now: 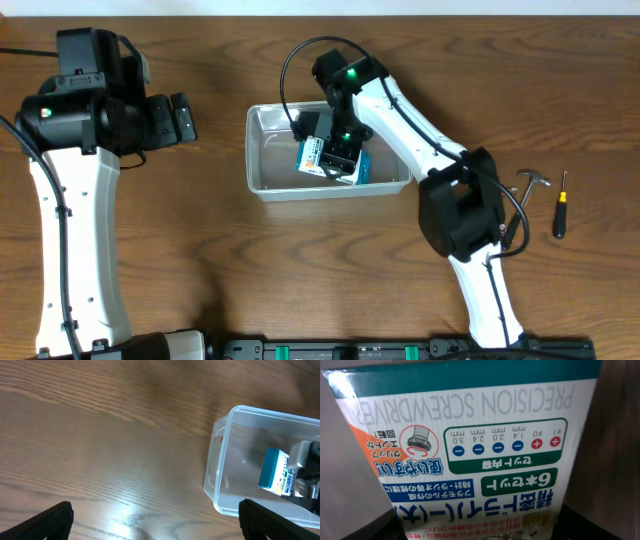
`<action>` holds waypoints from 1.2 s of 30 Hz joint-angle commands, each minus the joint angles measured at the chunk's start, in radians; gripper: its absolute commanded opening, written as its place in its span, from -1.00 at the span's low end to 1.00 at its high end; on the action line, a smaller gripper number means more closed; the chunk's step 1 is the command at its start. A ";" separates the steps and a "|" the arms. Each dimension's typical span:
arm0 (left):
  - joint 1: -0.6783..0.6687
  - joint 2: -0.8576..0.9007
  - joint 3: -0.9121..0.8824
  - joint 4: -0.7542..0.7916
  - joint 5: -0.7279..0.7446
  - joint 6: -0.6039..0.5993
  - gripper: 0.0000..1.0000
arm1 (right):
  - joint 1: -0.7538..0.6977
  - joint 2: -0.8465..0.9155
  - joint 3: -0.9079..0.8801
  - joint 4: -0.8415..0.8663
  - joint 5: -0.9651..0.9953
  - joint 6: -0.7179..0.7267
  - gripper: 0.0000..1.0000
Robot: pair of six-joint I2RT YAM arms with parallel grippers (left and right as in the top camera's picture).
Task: Pack container
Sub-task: 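Carry the box left and release it into the container, then move the right gripper back over the tools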
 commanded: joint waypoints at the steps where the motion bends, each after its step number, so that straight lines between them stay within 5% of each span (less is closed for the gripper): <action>1: 0.000 0.003 0.000 -0.007 -0.008 -0.009 0.96 | -0.005 -0.016 0.005 0.004 -0.015 -0.014 0.77; 7: 0.000 0.003 0.000 -0.011 -0.008 -0.009 0.96 | -0.005 -0.027 0.005 0.005 0.019 0.010 0.80; 13: 0.000 0.003 0.000 -0.011 -0.008 -0.009 0.96 | -0.014 -0.120 0.057 0.026 0.152 0.202 0.94; 16: 0.000 0.003 0.000 -0.010 -0.008 -0.009 0.96 | -0.039 -0.216 0.084 0.056 0.274 0.390 0.98; 21: 0.000 0.003 0.000 -0.010 -0.008 -0.009 0.96 | -0.151 -0.397 0.085 0.010 0.624 0.901 0.99; 24: 0.000 0.003 0.000 -0.010 -0.008 -0.009 0.96 | -0.250 -0.465 0.085 -0.095 0.612 1.053 0.98; 36: 0.000 0.003 0.000 -0.010 -0.008 -0.005 0.96 | -0.634 -0.501 0.014 -0.302 0.401 0.986 0.99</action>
